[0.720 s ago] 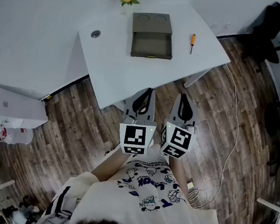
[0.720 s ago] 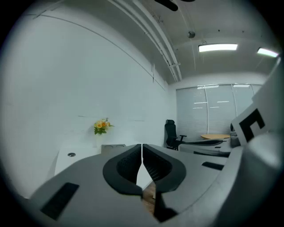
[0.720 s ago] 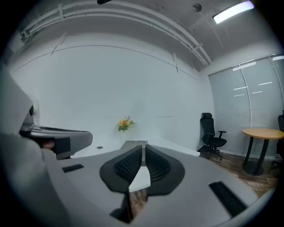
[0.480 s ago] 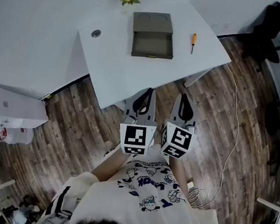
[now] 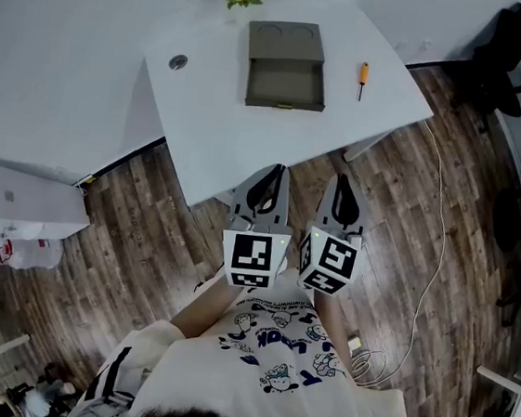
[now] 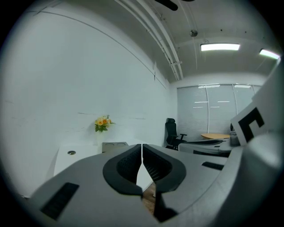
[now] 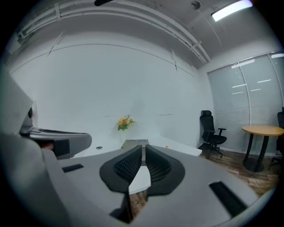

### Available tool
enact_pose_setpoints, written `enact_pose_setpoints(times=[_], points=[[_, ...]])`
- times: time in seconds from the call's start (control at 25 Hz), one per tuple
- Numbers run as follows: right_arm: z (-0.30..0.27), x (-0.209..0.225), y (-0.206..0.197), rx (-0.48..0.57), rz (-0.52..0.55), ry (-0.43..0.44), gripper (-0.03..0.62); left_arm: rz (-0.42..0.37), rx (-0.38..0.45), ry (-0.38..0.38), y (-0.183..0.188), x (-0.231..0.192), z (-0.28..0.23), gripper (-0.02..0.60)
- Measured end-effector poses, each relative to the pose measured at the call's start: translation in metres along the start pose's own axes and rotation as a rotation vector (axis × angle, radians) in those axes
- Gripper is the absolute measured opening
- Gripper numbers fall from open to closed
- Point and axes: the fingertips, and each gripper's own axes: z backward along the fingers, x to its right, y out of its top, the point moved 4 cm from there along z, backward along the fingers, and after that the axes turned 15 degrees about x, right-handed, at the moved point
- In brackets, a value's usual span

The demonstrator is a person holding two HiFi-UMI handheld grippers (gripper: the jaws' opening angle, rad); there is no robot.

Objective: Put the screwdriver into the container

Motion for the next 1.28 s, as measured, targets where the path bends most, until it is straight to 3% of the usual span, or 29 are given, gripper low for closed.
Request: enact_pose_setpoints(times=[1.28], points=[[-0.182, 0.046, -0.023, -0.074, -0.006, -0.082, 0.044, 0.014, -0.071, -0.053, -0.031, -0.047, -0.186, 0.023]])
